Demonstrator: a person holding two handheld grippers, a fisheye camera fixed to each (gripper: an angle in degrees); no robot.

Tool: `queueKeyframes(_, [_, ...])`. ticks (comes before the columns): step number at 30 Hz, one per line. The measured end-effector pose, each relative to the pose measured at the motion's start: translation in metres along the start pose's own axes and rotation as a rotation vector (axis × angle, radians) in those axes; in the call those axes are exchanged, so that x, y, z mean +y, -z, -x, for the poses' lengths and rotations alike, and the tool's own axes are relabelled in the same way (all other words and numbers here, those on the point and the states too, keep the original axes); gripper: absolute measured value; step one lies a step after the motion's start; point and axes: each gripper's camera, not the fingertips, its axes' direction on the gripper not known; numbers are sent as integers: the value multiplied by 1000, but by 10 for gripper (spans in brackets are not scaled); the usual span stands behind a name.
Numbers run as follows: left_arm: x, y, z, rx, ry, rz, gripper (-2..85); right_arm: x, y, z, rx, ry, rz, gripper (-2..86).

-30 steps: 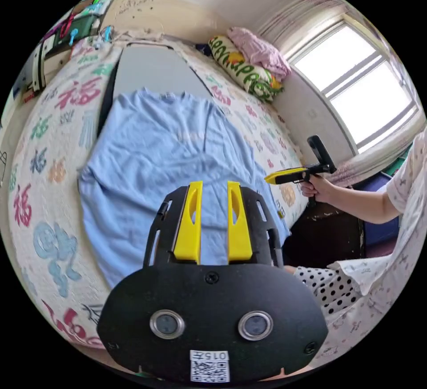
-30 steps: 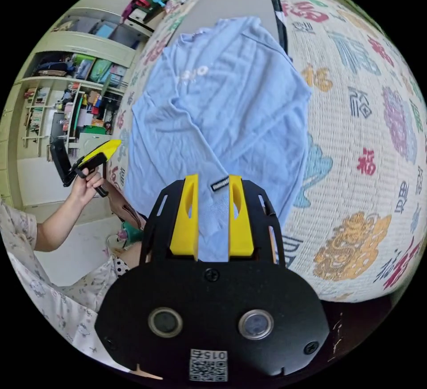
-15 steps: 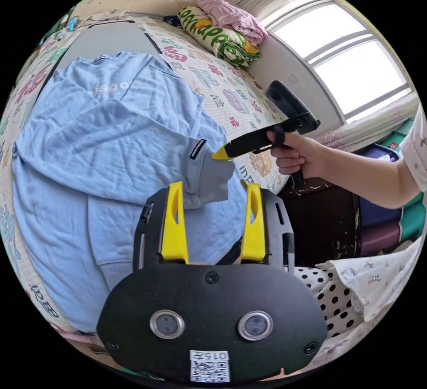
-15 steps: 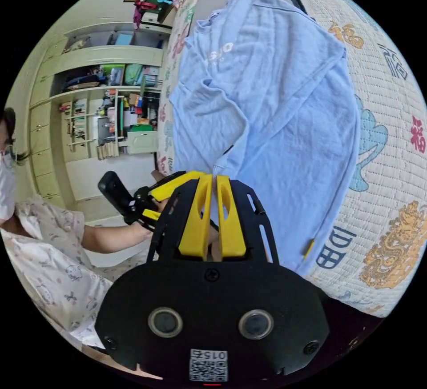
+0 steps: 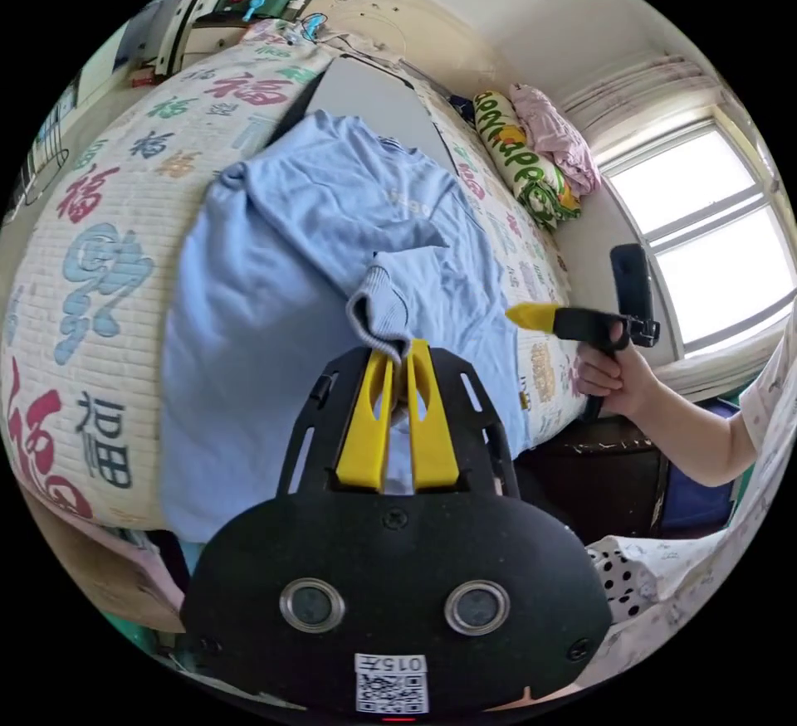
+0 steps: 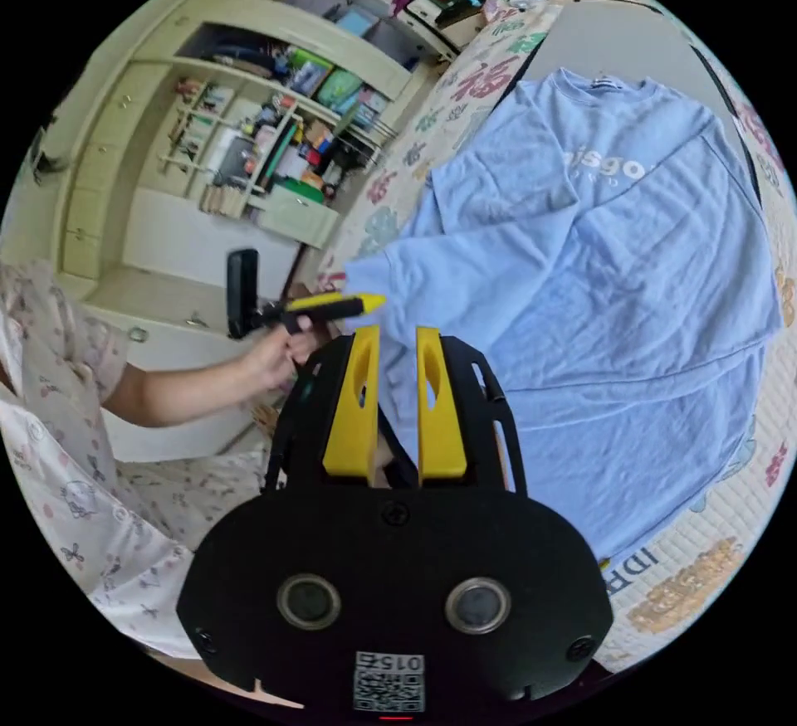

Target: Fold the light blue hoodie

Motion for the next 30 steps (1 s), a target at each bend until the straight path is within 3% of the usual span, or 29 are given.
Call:
queueKeyframes(4, [-38,33,25,-70,-27,23,8,44,-79,14,254,134,243,97])
queueKeyframes(11, [-83,40,24,-60,-29,35,7,88,-213,36,488,303,396,125])
queueKeyframes(15, [-109,36,22,-29,-16,41,6,106,-261,41,751,486,409,87])
queueKeyframes(18, [-137,39,25,51,36,38,6,100,-259,35,783,520,446,35])
queueKeyframes(20, [-170,55,27,98,1,55,7,68,-222,21,691,413,450,24])
queueKeyframes(23, [-252,127,54,-23,-83,-17,12,-2,-72,-30,698,152,248,19])
queueKeyframes(25, [-325,200,105,-213,7,-164,24,-45,105,-88,899,-91,-2,24])
queueKeyframes(26, [-340,217,118,-286,35,-214,36,-51,150,-100,971,-154,-71,26])
queueKeyframes(28, [-381,261,154,-611,149,-374,96,-59,302,-142,1292,-395,-287,53])
queueKeyframes(30, [-392,269,167,-713,273,-400,120,-50,377,-169,1365,-630,-345,90])
